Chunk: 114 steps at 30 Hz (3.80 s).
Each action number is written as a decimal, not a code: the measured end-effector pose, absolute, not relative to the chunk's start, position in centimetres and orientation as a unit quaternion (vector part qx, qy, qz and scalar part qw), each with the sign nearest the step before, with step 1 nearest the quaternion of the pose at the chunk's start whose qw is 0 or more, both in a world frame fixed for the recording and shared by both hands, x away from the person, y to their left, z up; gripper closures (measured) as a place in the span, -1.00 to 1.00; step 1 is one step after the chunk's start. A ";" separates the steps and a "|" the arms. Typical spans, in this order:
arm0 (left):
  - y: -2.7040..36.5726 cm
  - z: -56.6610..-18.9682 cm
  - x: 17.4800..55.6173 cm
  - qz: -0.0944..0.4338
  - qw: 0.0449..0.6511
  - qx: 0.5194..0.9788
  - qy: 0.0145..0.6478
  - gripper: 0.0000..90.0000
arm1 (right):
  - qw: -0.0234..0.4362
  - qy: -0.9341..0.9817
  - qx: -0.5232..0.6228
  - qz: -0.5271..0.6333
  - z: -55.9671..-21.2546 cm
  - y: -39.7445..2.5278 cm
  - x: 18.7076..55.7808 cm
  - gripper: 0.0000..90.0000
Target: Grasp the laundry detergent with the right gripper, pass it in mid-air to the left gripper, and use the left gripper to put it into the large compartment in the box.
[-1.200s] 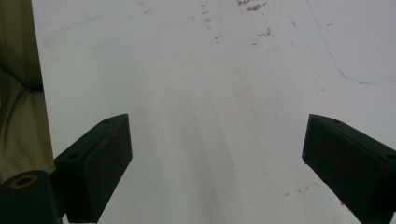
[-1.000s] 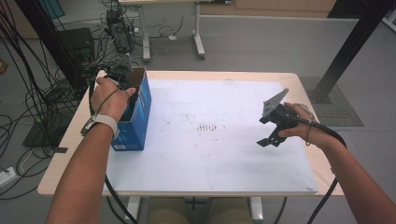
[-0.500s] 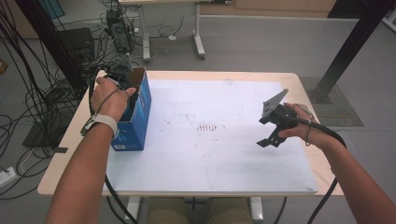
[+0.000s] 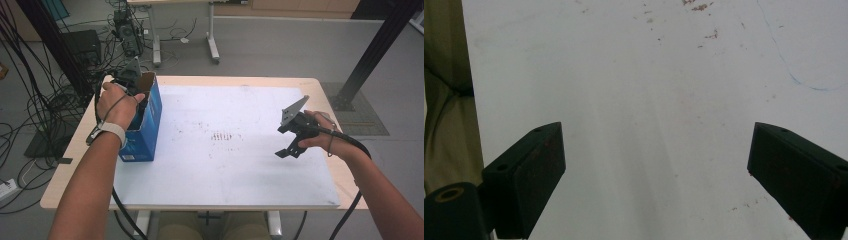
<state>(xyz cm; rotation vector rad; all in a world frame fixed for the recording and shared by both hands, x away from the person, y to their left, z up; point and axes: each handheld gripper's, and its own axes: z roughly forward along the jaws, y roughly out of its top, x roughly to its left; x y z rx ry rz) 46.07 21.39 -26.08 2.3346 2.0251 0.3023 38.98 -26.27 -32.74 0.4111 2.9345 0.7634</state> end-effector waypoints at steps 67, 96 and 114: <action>19.4 -17.3 43.5 0.093 0.128 0.835 0.527 -0.78 | 0.042 0.959 0.137 0.243 -32.2 -26.3 38.6 -0.81; 5.5 -19.7 40.6 0.047 0.094 0.963 0.249 -0.81 | 0.047 0.956 0.149 0.250 -31.1 -26.8 38.6 -0.81; 2.2 -21.6 40.7 0.040 0.082 0.972 0.216 -0.81 | 0.048 0.955 0.152 0.251 -31.1 -27.2 38.6 -0.81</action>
